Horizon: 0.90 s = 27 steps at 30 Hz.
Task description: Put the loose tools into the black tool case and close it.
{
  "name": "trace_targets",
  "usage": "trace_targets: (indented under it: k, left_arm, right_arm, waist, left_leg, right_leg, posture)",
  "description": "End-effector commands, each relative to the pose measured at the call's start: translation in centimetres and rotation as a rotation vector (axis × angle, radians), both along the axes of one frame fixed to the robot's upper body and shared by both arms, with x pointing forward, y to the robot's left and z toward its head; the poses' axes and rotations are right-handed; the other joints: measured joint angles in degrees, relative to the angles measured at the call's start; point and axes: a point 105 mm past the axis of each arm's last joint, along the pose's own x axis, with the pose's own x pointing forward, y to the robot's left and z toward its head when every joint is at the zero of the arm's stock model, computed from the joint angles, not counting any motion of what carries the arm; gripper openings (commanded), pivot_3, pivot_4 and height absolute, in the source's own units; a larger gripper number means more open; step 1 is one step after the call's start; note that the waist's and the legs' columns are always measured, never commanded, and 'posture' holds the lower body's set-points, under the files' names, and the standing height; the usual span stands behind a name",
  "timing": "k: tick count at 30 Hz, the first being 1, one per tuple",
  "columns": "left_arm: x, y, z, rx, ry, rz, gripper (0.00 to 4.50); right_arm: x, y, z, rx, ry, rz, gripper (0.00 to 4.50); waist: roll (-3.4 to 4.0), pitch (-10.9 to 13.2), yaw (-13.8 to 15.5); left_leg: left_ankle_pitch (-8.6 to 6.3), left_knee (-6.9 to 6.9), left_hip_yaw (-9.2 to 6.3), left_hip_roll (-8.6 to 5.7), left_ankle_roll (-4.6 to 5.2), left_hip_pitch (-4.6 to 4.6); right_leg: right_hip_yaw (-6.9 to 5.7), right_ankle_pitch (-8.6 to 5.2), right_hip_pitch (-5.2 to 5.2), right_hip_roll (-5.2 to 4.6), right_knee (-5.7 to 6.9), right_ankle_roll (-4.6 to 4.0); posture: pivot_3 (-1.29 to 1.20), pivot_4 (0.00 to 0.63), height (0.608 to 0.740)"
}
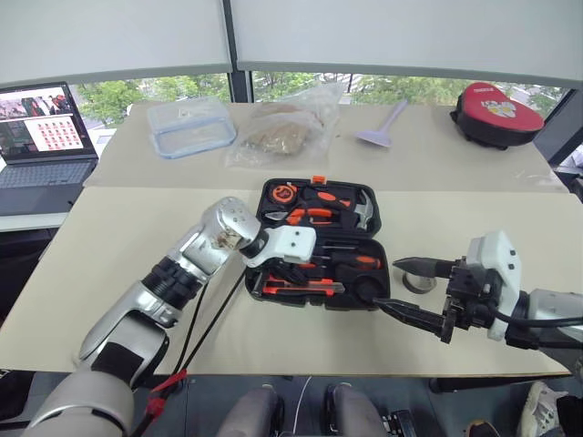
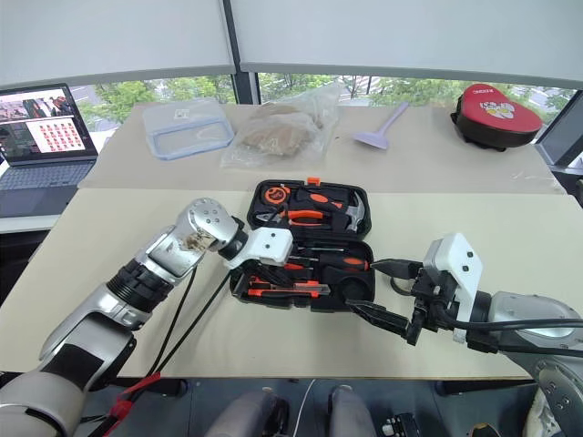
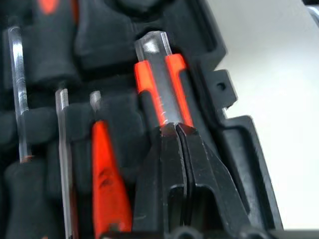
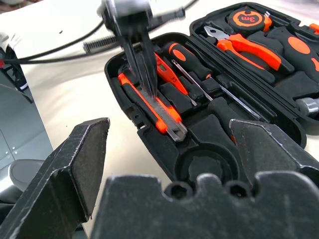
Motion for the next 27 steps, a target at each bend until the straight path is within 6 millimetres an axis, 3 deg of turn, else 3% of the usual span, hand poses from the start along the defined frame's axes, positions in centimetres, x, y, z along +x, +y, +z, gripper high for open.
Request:
trace_targets:
  k: [1,4,9,12,16,20,23,27]
  left_arm:
    - [0.2,1.1,-2.3,0.095,-0.023,0.003,0.07]
    - [0.6,1.2,-1.6,0.04,-0.006,0.042,0.07]
    - [0.6,1.9,3.1,-0.21,0.065,0.123,0.07]
    - [0.2,3.3,5.8,-0.345,0.109,0.16,0.62]
    - [-0.7,5.5,8.7,-0.518,0.142,0.211,2.07]
    - [-2.4,6.7,9.7,-0.592,0.177,0.258,3.45]
    - [-3.8,7.0,9.2,-0.581,0.17,0.278,4.49]
    - [-5.5,7.1,8.0,-0.527,0.182,0.268,4.49]
  right_arm:
    - [-0.2,0.1,0.5,0.005,-0.039,-0.004,4.5]
    - [-0.4,-0.3,0.3,0.0,-0.035,-0.026,4.5]
    - [-0.2,-2.8,0.5,-0.036,-0.042,-0.14,4.5]
    - [0.1,-5.1,0.0,-0.094,-0.016,-0.225,4.5]
    - [0.5,-7.0,-0.7,-0.13,0.025,-0.275,4.5]
    - [1.6,-7.1,-1.9,-0.141,0.059,-0.271,4.5]
    - [2.6,-6.4,-3.3,-0.176,0.083,-0.25,4.5]
    - [4.0,-5.6,-5.4,-0.226,0.112,-0.229,4.5]
  waist:
    - [0.01,-0.01,0.07]
    - [0.02,-0.02,0.13]
    - [0.01,-0.01,-0.11]
    - [0.01,-0.01,-0.19]
    - [0.03,-0.01,-0.27]
    - [0.03,-0.01,-0.37]
    - [0.02,0.0,-0.44]
    - [0.03,0.0,-0.29]
  left_leg:
    - [0.0,0.0,-0.01,0.0,0.0,0.0]
    - [-0.01,0.0,-0.01,0.01,0.02,0.1]
    - [-0.01,-0.01,0.01,0.0,0.02,0.02]
    - [0.01,-0.03,0.0,0.02,-0.01,-0.03]
    - [0.0,-0.05,0.01,0.01,-0.01,0.01]
    - [0.01,-0.08,0.01,0.02,-0.03,0.06]
    - [0.01,-0.1,0.02,0.02,-0.04,0.06]
    - [0.02,-0.13,0.02,0.02,-0.07,0.07]
  right_leg:
    - [0.0,0.0,0.01,0.0,0.0,0.0]
    - [0.0,0.0,0.09,0.0,0.0,0.0]
    - [0.03,0.0,-0.05,0.03,0.07,0.0]
    - [0.01,0.0,-0.14,0.06,0.1,0.0]
    - [0.01,0.0,-0.1,0.05,0.05,0.0]
    - [0.01,0.0,-0.07,0.05,0.04,0.0]
    - [0.03,0.0,-0.06,0.04,0.03,0.0]
    - [0.03,0.0,-0.07,0.04,0.02,-0.01]
  posture:
    - [0.0,0.15,0.722]
    - [0.0,0.15,0.722]
    - [0.0,0.15,0.722]
    - [0.0,0.15,0.722]
    - [0.0,0.15,0.722]
    - [0.0,0.15,0.722]
    - [0.0,0.15,0.722]
    - [0.0,0.15,0.722]
